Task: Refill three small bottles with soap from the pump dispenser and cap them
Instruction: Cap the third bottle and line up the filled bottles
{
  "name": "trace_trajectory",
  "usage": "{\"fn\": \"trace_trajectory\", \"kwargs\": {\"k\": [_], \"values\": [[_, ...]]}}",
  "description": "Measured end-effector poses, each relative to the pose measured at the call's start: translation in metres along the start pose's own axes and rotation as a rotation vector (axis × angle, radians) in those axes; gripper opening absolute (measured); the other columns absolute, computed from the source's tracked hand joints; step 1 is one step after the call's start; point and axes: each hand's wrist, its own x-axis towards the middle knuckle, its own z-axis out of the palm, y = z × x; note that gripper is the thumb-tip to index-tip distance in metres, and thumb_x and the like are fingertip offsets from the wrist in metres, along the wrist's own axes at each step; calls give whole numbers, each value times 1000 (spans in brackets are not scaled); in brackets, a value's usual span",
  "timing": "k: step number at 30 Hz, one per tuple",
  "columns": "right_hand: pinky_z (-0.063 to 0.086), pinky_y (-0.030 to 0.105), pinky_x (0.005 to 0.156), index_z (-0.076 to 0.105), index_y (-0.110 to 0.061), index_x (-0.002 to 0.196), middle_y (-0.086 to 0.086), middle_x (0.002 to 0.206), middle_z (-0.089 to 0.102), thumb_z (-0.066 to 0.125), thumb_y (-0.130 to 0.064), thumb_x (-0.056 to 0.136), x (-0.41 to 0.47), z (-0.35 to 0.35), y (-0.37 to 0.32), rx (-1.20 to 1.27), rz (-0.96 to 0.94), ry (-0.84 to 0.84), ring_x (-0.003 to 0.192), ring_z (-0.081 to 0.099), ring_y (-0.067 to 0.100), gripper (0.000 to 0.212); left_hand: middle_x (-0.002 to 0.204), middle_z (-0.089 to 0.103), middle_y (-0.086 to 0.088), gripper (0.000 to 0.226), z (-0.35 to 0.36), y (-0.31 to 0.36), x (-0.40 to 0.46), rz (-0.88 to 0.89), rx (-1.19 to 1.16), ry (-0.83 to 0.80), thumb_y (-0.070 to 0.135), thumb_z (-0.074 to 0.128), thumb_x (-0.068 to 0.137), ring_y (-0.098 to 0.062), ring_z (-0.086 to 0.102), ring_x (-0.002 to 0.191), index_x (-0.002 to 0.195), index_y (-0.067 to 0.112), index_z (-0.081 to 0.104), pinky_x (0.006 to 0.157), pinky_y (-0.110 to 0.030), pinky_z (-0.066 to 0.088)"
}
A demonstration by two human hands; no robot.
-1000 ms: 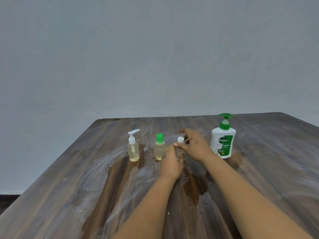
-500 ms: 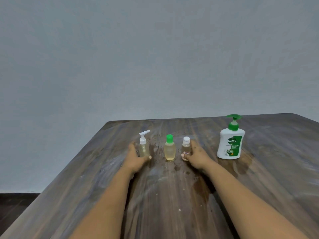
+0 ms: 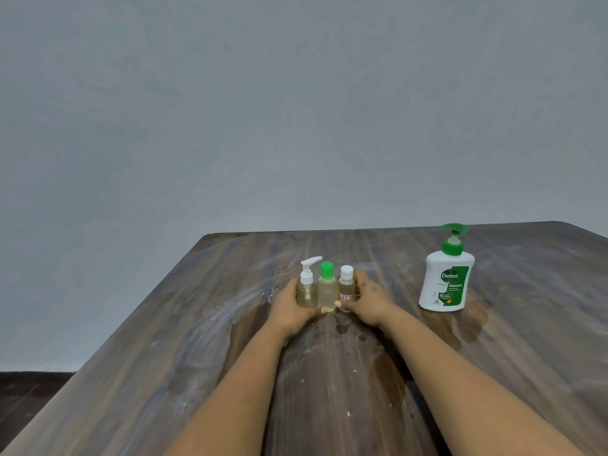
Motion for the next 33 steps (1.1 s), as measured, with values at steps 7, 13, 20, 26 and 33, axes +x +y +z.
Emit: {"fn": "trace_trajectory", "kwargs": {"k": [7,13,20,26,33], "values": [[42,3,70,54,-14,129,-2,111,64,78,-8,80,5,7,-1,176,0,13,97,60,11,54,106,71,1,69,7,2,10,-50,-187,-3,-9,83,64,-11,68,88,123,14,57,72,-21,54],[49,26,90,54,-13,128,5,117,66,74,-4,83,30,12,3,233,18,-2,103,62,18,50,105,72,-6,64,1,2,38,-84,-172,26,-12,83,62,-23,69,95,117,12,61,75,-31,58],[46,42,103,46,-14,138,8,127,62,75,-9,84,88,16,14,188,8,-2,115,59,25,62,105,72,-8,63,-3,-5,93,-107,-150,25,-12,83,62,-20,68,89,117,8,60,66,-23,54],[43,26,93,44,-15,139,2,124,58,76,-13,83,125,20,18,108,-24,65,111,55,19,65,108,70,-10,62,-4,-11,131,-108,-132,33,-10,84,61,-23,67,96,115,8,60,70,-25,52],[37,20,84,43,-12,138,9,129,59,78,-15,81,141,24,24,36,-46,92,116,55,25,67,107,71,-12,60,-4,-16,146,-90,-133,30,-12,84,60,-24,67,95,113,5,60,86,-37,56]]}}
